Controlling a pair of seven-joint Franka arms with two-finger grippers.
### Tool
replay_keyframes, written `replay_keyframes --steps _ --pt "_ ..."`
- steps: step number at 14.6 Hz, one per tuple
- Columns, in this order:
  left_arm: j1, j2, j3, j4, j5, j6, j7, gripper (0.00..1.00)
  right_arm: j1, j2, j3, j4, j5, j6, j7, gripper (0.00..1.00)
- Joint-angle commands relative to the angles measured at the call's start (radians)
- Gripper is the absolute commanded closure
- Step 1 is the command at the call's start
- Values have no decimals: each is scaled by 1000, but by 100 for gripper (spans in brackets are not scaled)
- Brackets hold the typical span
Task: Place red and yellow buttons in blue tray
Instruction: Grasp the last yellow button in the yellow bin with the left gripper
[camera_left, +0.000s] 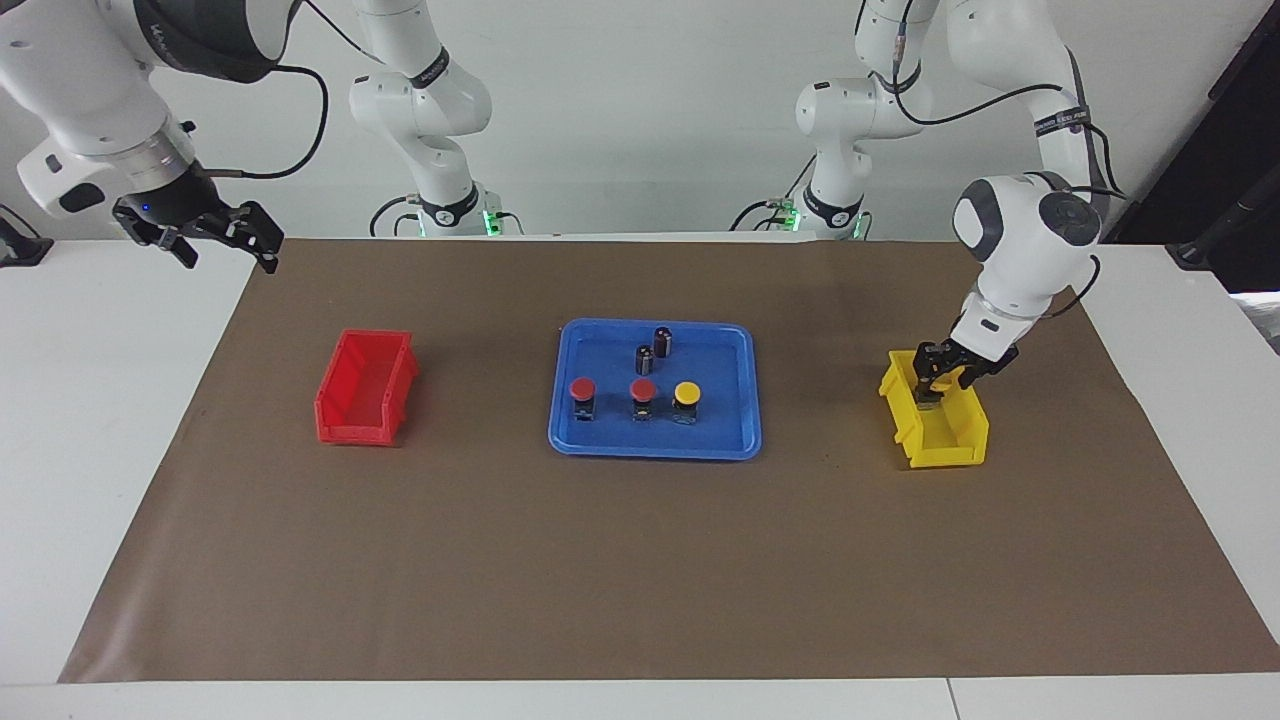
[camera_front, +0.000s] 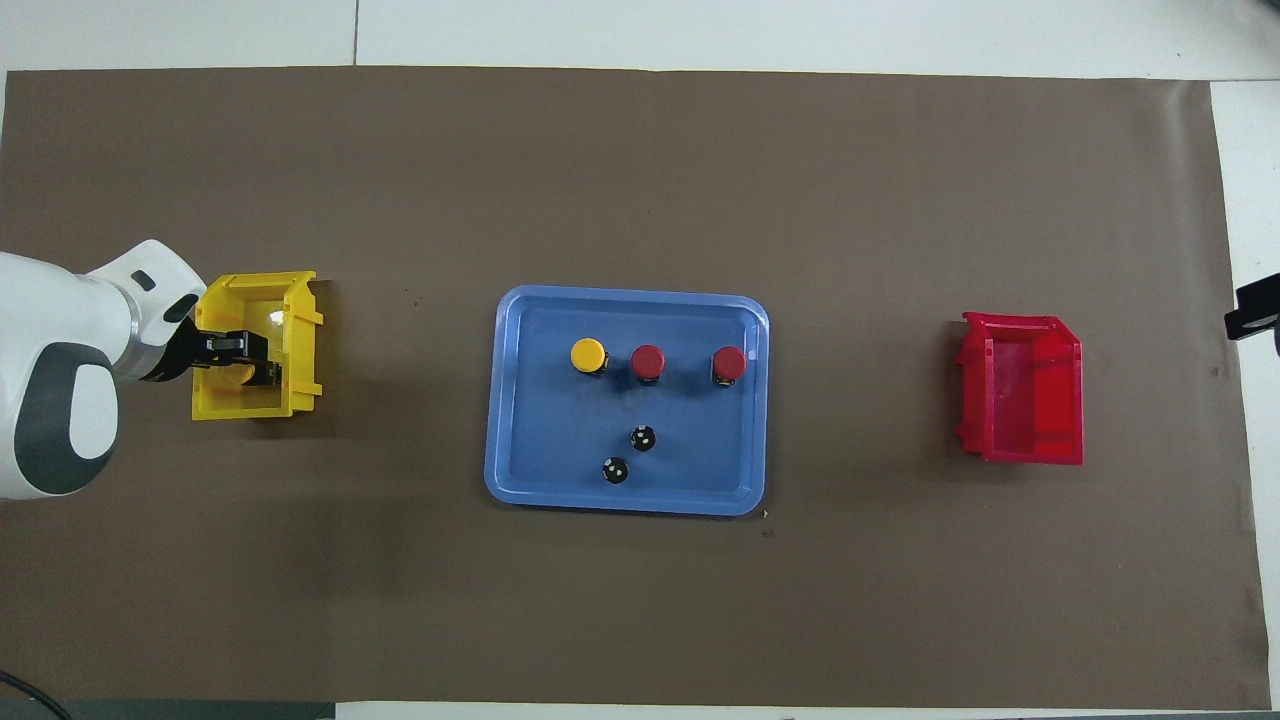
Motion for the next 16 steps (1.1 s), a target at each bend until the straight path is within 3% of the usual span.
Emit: replay_keyframes --steps 1,3,4,6,7,9,12,13,16 --pt "5 -13 -4 -37 10 28 4 34 2 -23 -1 -19 20 11 9 0" --pt "2 10 -4 -40 10 62 4 34 2 -21 -1 -21 47 41 9 0" --pt "0 11 -4 -36 10 59 -2 42 2 -21 -1 -21 50 37 10 0" --pt "-1 17 -4 -7 10 29 7 94 3 -23 2 -21 50 37 3 0" --pt "-3 22 -4 25 10 -19 7 99 5 -23 2 -19 50 35 4 0" --pt "-7 5 -4 138 10 -201 6 99 5 -23 2 -24 50 37 6 0" --pt "-65 6 -4 427 4 -502 -12 99 5 -24 4 -25 50 35 4 0" --pt "-107 20 -4 452 -12 -496 -63 99 5 -24 4 -25 50 35 4 0" --pt "-277 28 -4 351 -19 -323 -261 99 6 -24 4 -25 52 34 4 0"
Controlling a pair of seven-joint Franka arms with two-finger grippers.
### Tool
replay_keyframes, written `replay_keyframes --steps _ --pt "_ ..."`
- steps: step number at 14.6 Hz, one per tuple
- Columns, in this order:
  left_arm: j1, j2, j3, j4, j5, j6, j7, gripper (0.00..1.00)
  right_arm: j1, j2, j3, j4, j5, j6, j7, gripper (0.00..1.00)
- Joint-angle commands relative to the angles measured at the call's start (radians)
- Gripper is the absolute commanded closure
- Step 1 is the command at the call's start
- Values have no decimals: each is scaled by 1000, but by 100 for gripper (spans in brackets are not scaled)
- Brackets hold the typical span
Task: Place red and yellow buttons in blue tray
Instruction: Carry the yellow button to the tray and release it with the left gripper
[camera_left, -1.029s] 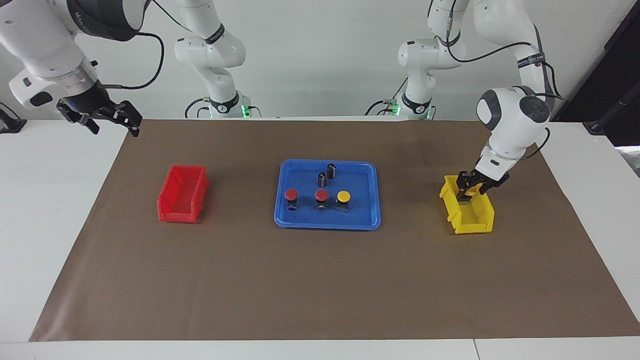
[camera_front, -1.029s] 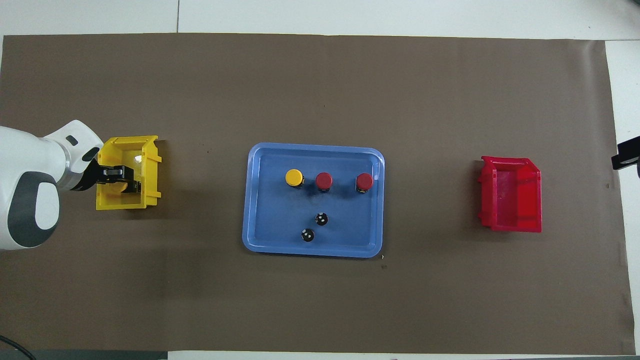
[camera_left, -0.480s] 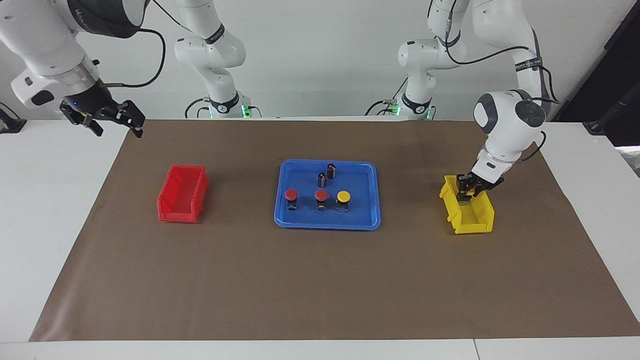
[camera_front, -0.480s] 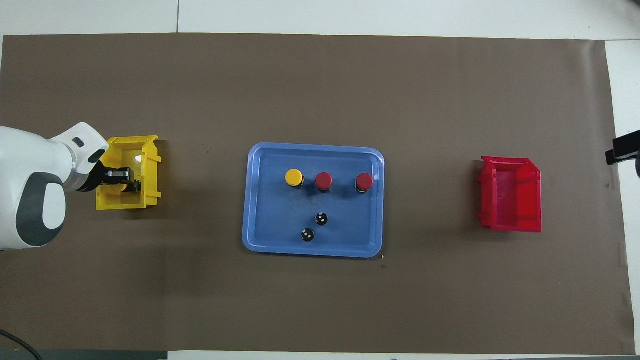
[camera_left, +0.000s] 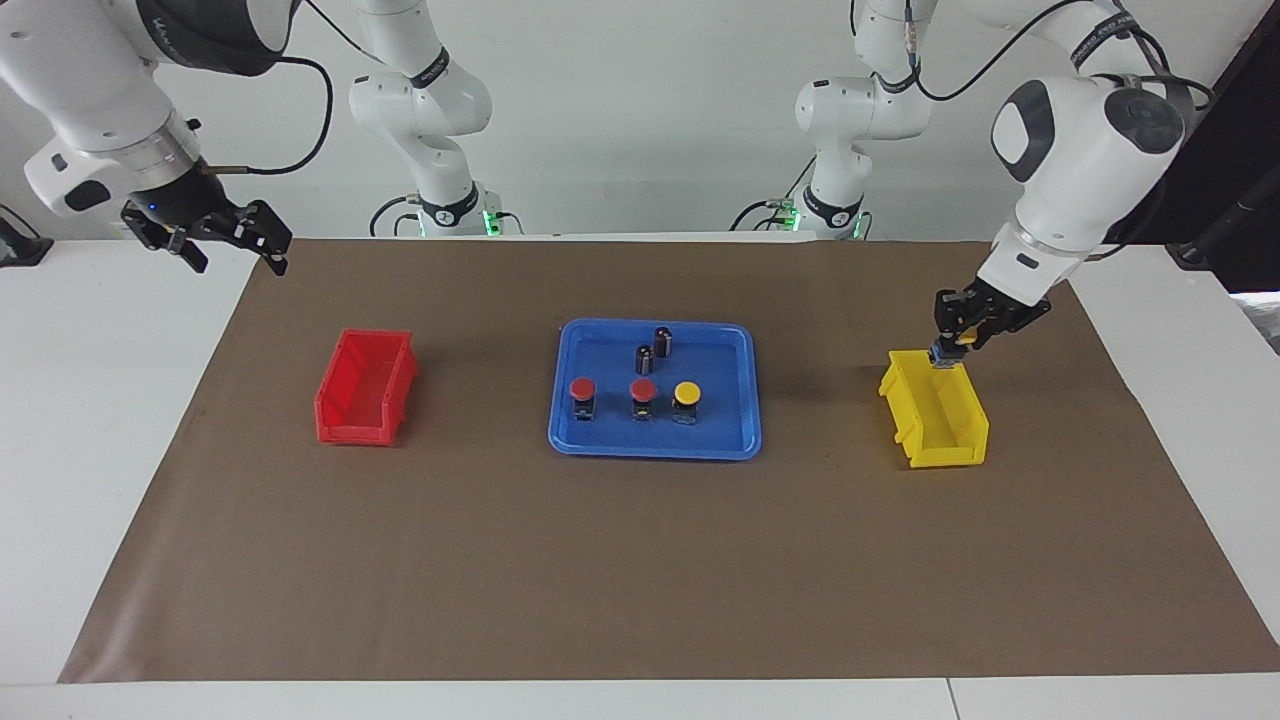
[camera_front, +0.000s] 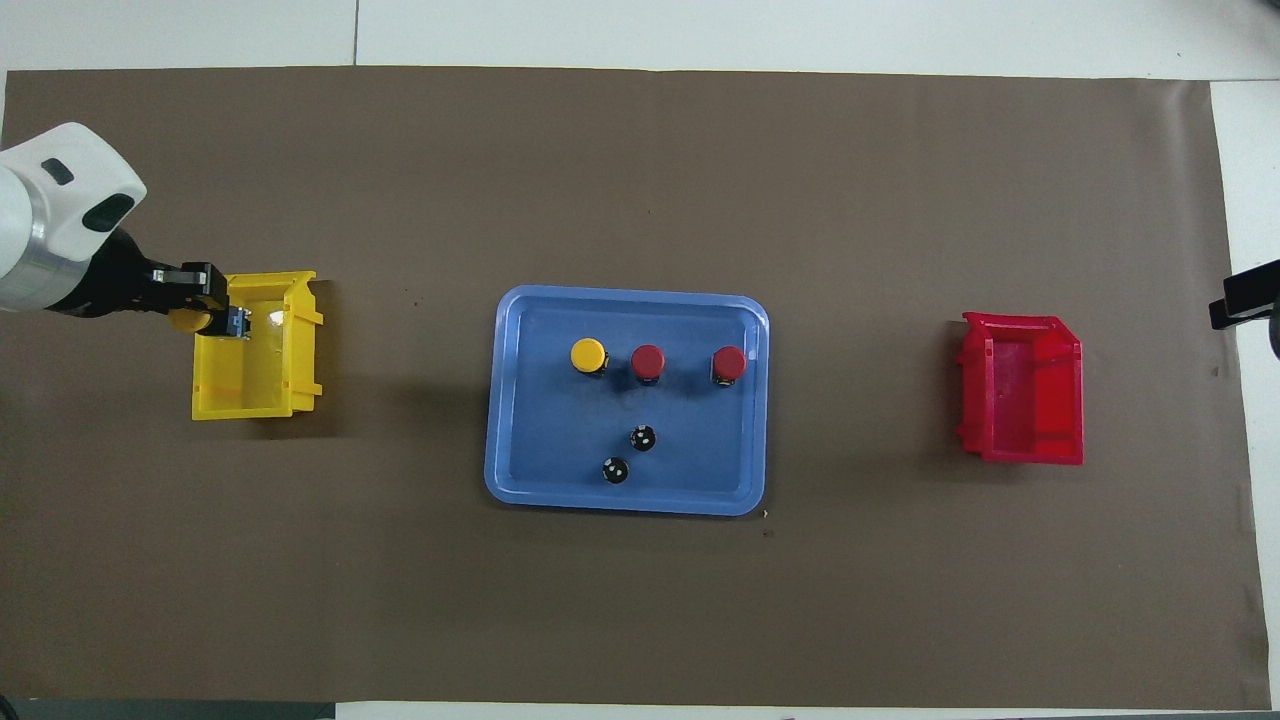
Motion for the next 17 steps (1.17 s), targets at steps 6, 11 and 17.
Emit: replay_keyframes --steps 6,11,17 --pt "-264 167 10 -58 -36 242 -254 99 3 -21 -1 -28 13 12 4 0" --pt "-337 231 10 -55 -55 327 -337 99 3 -21 -1 -28 15 12 4 0" --pt "-367 277 10 -54 -55 364 -357 99 3 -23 -1 -28 15 12 4 0"
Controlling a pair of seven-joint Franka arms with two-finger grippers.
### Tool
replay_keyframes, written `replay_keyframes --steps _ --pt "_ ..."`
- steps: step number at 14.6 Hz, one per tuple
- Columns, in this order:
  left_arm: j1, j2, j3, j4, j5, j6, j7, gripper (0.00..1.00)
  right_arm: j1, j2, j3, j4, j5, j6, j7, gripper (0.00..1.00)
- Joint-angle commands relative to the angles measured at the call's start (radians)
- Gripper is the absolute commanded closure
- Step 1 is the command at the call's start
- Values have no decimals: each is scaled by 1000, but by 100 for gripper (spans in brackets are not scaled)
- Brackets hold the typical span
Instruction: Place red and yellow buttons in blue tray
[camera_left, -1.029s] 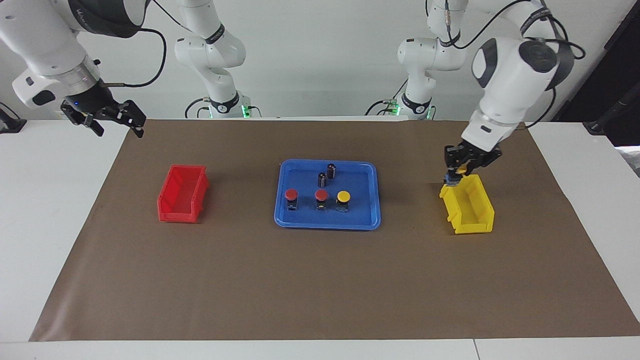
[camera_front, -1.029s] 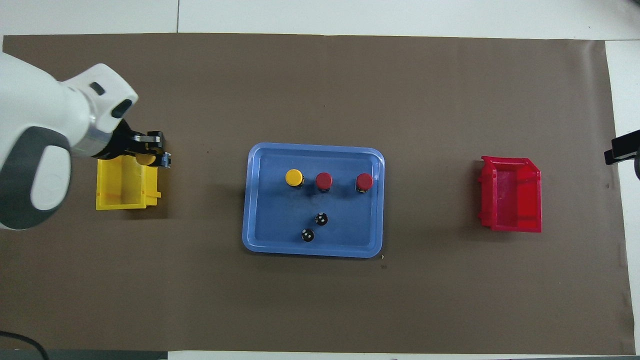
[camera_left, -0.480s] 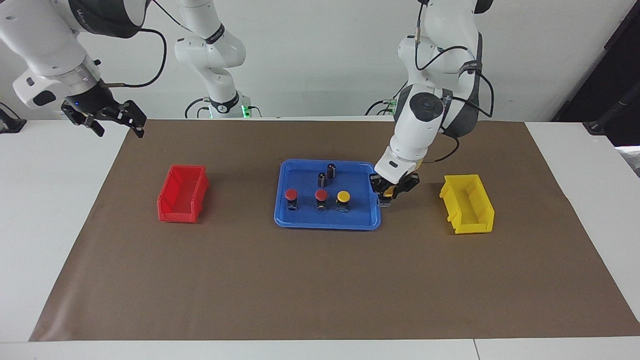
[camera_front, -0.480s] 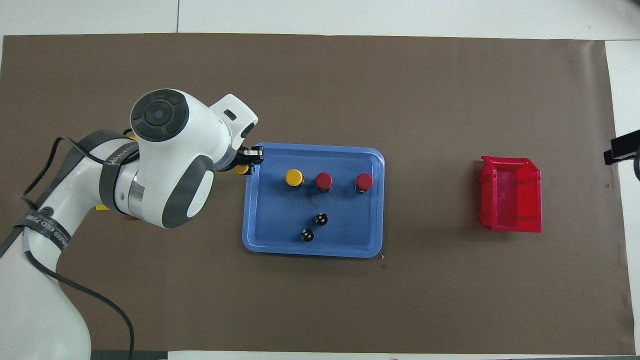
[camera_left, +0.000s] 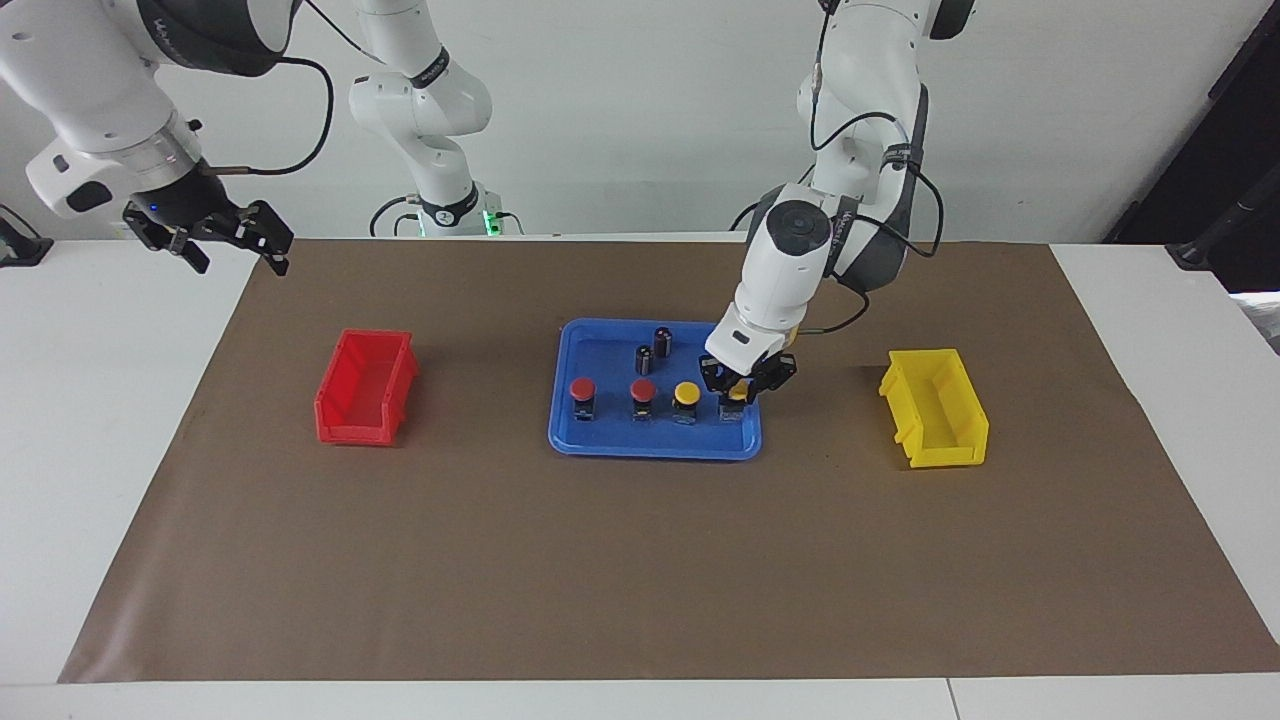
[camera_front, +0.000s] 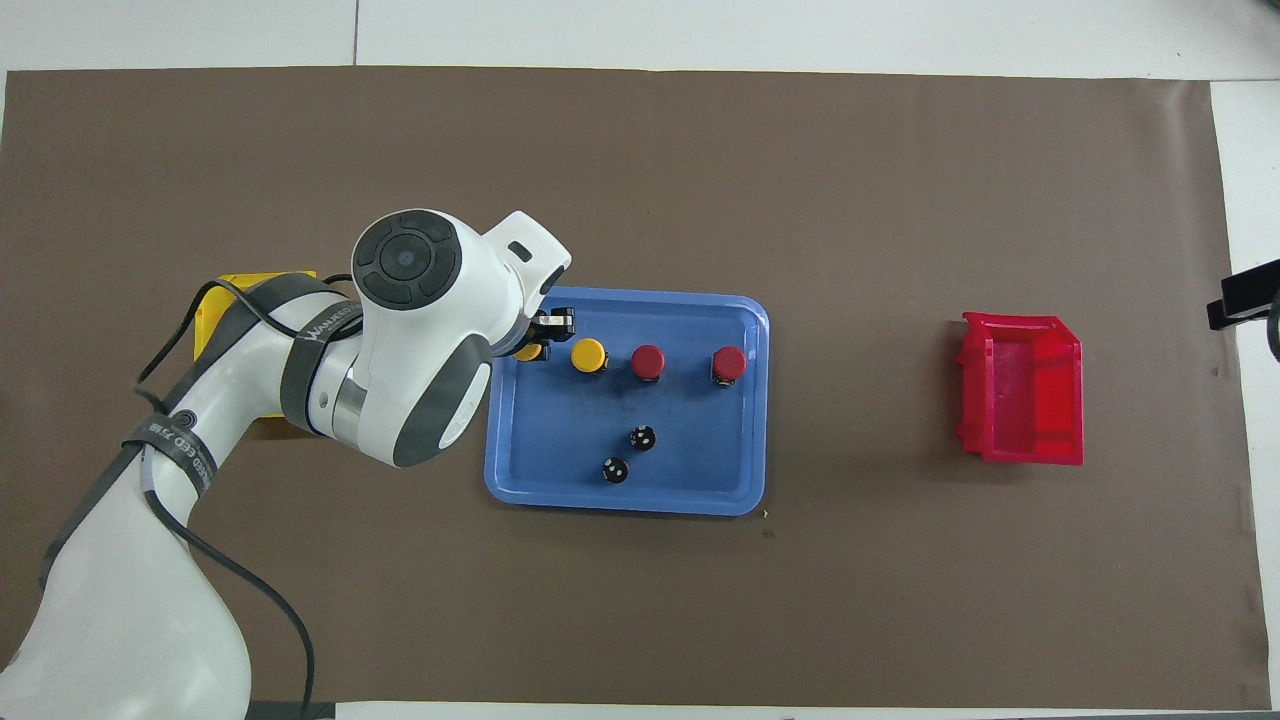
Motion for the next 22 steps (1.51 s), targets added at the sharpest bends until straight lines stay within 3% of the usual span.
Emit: replay_keyframes --steps 1,3,5,10,12,13,14,15,18,21,22 --pt "-17 30 18 8 -15 32 -9 99 3 -21 -1 -27 11 12 4 0" --pt "-15 41 18 6 -13 50 -8 97 3 -21 -1 -27 13 12 4 0" --pt "-14 42 20 17 -13 52 -9 51 3 -21 -1 -27 13 12 4 0" --pt "-11 33 20 28 -15 38 -17 41 3 -21 -1 -27 13 12 4 0" --pt "-3 -8 22 72 -13 -58 -17 40 3 -21 -1 -27 13 12 4 0" --pt "-1 -22 28 115 -13 -143 -20 31 3 -23 -1 -27 13 12 4 0" --pt "2 -45 32 153 -9 -217 -23 7 3 -23 -1 -27 13 12 4 0" --pt "17 -69 40 173 -1 -270 -14 0 1 -23 -1 -27 13 12 4 0" --pt "131 -170 55 192 22 -412 68 0 3 -21 -1 -27 13 12 4 0" --pt "328 -287 60 186 14 -576 436 0 3 -23 -1 -27 13 12 4 0" --pt "374 -321 63 190 16 -613 464 0 3 -23 -1 -27 13 12 4 0"
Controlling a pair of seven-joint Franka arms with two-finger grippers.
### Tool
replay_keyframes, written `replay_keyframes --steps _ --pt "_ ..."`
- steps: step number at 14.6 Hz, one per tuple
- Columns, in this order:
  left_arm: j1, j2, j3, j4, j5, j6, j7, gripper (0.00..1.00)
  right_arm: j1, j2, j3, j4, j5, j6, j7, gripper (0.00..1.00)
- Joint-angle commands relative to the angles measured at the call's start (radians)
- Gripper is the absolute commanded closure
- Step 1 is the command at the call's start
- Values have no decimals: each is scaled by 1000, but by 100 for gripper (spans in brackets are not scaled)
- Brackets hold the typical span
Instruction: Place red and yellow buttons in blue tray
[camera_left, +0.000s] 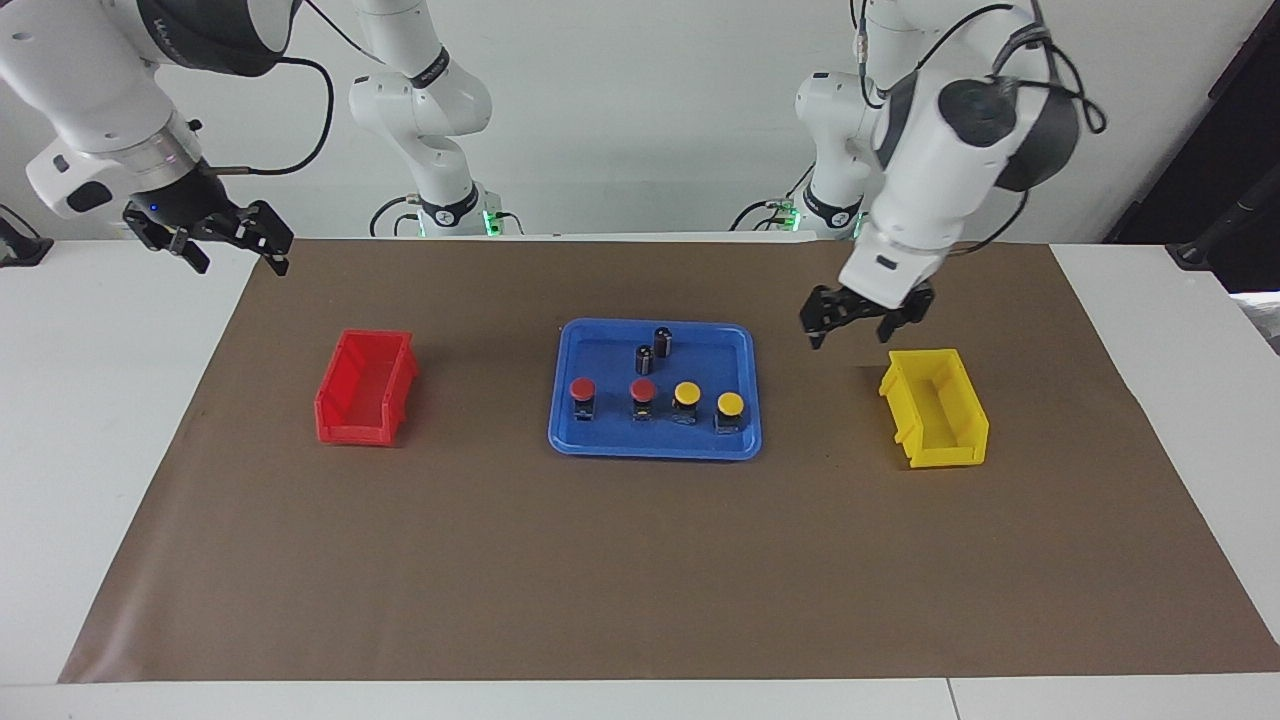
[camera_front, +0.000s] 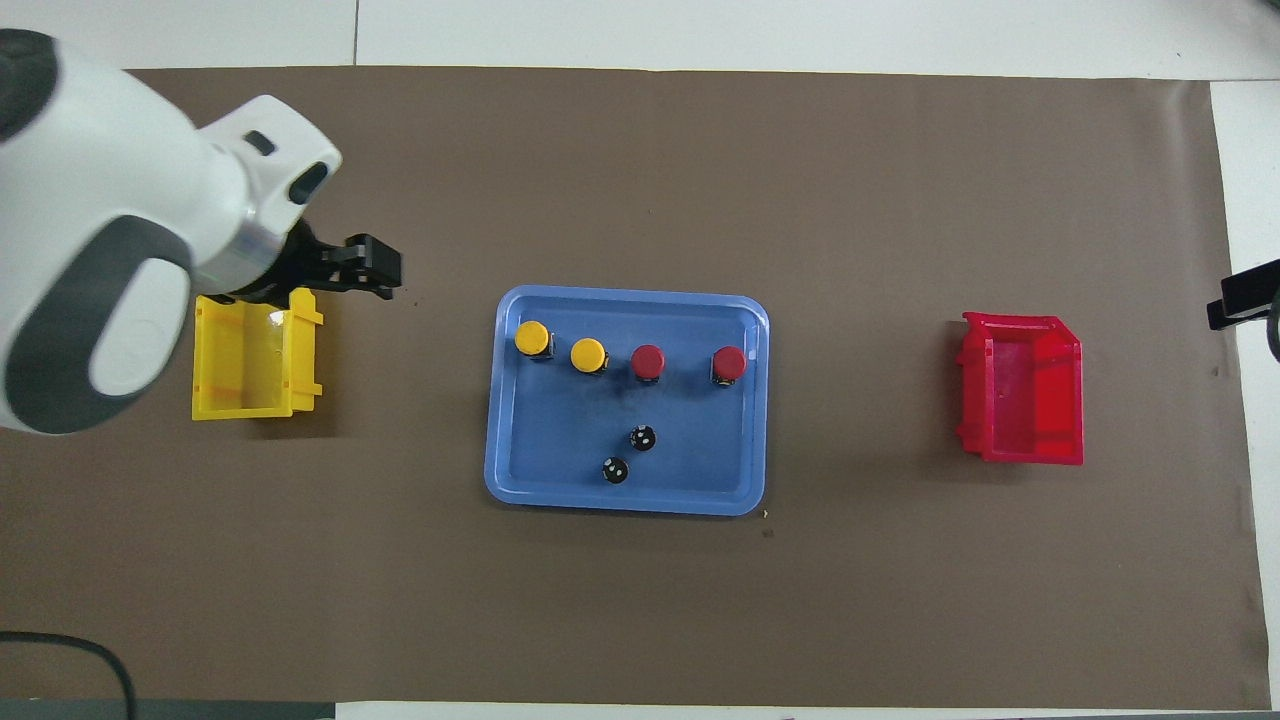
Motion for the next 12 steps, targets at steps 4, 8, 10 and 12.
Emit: replay_keyframes --steps 4,8,10,12 --pt "215 -203 -4 3 5 -157 128 0 3 -23 -1 -26 13 12 4 0" --pt "228 -252 1 8 5 -206 123 0 3 -23 -1 -26 13 12 4 0" --pt "215 -265 -17 5 8 -206 118 0 3 -23 -1 -26 13 12 4 0" --pt "215 -278 -51 -9 8 -185 115 0 3 -23 -1 -26 13 12 4 0"
